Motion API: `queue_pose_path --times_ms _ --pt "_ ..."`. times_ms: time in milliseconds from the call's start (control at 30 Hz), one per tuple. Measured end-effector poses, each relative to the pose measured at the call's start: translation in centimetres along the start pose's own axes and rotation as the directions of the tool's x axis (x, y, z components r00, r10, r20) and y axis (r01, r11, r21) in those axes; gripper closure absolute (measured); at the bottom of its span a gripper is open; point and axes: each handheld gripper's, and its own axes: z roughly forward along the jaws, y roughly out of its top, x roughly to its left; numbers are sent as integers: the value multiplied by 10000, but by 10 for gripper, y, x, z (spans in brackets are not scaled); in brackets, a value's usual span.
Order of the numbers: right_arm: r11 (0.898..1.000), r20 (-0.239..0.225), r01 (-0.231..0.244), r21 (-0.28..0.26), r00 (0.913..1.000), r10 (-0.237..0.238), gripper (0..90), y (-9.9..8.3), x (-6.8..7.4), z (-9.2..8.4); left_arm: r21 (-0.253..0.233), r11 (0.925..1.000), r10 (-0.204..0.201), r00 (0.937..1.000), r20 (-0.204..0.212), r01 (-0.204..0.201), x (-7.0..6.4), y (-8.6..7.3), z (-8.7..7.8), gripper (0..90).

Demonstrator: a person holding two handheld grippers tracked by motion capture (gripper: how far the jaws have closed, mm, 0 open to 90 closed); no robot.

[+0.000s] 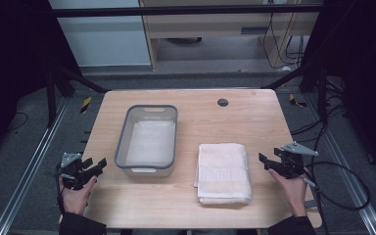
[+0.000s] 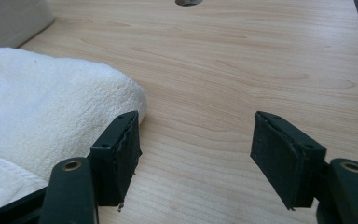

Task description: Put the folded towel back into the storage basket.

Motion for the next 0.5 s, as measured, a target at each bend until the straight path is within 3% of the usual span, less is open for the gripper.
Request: queue_pose_path --times_ms 233,500 --pt "10000 -217 -4 72 9998 6 340 2 1 -3 -364 9993 -10 9998 194 17 -4 4 -10 376" --pt "10000 -504 39 -62 9987 -42 359 10 1 -10 -538 9977 427 9980 462 -402 -13 9 -14 373"
